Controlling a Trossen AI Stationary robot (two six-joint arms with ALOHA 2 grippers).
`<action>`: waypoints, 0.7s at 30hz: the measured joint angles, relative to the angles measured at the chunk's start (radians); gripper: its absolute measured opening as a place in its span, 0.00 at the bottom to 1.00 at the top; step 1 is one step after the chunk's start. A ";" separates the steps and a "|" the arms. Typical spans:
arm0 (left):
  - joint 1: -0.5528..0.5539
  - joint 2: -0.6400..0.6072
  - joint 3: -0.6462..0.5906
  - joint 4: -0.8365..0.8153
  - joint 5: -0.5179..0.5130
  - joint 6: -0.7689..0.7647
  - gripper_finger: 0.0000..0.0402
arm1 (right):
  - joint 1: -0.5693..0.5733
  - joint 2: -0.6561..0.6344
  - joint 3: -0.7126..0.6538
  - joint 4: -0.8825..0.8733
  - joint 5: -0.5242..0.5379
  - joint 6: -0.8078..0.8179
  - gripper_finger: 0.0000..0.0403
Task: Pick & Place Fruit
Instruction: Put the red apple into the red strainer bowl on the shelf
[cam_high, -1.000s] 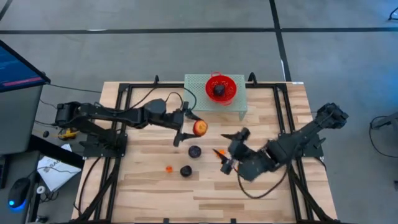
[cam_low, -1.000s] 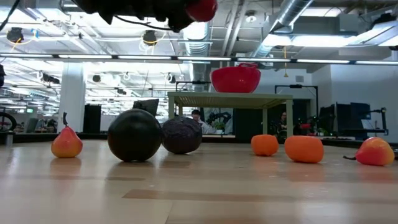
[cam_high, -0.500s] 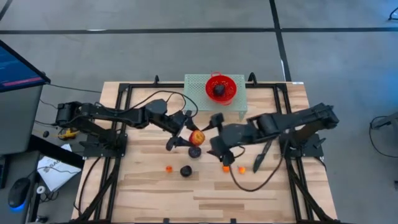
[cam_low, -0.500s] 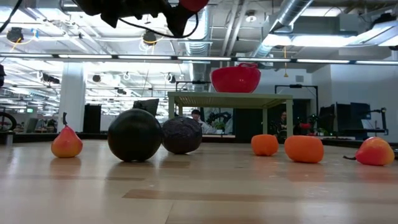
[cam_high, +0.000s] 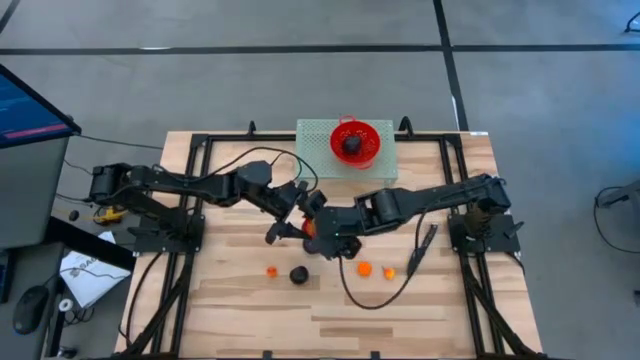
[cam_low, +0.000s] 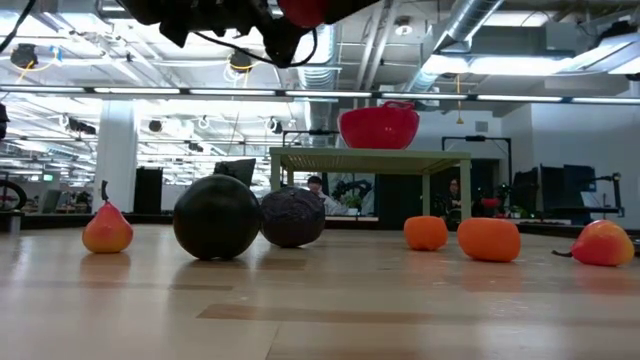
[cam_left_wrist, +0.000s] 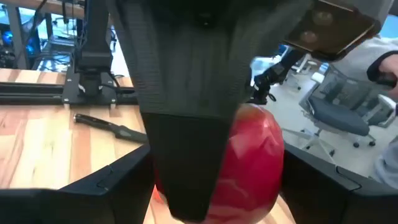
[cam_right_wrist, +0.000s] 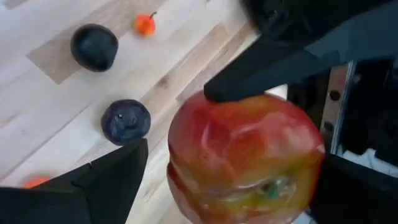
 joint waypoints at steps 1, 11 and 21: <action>0.000 0.000 0.000 -0.005 0.000 0.005 0.74 | 0.003 0.002 0.004 0.008 -0.003 -0.006 0.92; -0.001 0.000 0.000 -0.010 0.002 0.039 0.74 | 0.006 -0.005 0.006 0.030 -0.011 0.017 0.70; 0.000 0.000 0.000 -0.008 -0.007 0.054 0.74 | 0.006 -0.006 0.006 0.028 -0.019 0.032 0.68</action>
